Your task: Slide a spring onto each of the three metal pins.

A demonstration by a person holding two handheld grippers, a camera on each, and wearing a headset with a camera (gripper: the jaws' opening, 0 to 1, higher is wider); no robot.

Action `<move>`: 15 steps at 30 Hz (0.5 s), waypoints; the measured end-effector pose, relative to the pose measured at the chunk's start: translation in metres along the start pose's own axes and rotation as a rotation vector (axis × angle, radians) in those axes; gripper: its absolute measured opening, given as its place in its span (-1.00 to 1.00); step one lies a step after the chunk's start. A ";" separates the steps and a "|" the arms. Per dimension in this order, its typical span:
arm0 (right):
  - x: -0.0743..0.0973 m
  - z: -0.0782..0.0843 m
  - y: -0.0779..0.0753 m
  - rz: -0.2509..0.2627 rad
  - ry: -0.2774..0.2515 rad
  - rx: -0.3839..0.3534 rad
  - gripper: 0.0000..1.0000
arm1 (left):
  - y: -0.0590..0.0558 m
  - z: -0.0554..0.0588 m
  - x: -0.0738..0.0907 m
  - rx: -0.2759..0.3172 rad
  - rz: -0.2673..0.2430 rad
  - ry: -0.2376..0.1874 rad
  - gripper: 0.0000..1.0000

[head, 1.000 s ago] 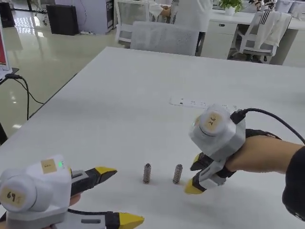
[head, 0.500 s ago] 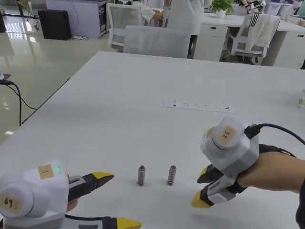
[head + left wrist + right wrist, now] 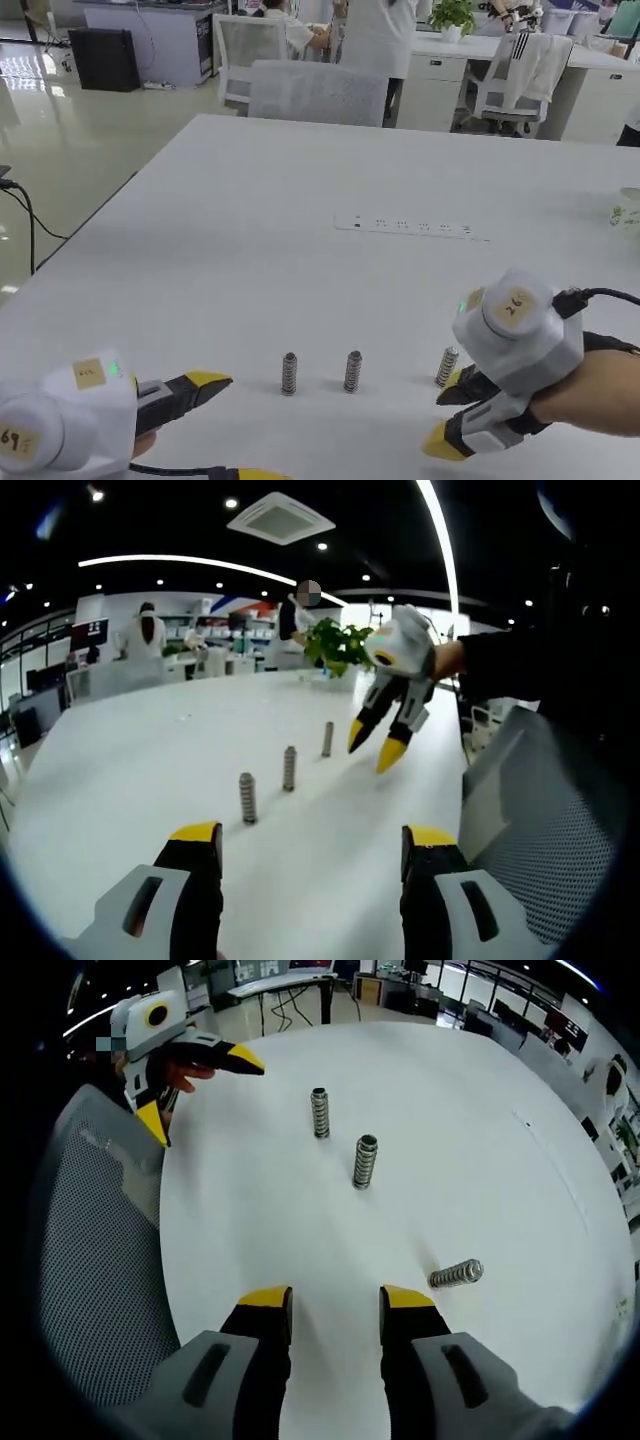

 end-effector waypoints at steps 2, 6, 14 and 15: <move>0.001 0.005 0.000 0.003 -0.007 -0.014 -0.34 | 0.000 0.000 0.000 0.002 0.000 0.002 0.37; 0.004 0.014 -0.002 0.012 -0.020 -0.040 -0.33 | 0.000 0.001 0.000 0.003 -0.002 0.005 0.38; 0.011 0.029 -0.006 0.032 -0.054 -0.082 -0.33 | -0.002 0.000 -0.001 0.001 -0.001 0.009 0.38; 0.012 0.032 -0.006 0.035 -0.059 -0.088 -0.33 | -0.002 0.000 -0.001 0.001 -0.001 0.010 0.38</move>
Point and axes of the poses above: the centre of the closed fingertips' face, and the gripper's own axes: x roughly backward along the fingers, y roughly to its left, z roughly out of its underside, the point moved 6 cm from there along x, roughly backward along the fingers, and after that the axes turned 10 degrees about -z, right-handed, at the moved point
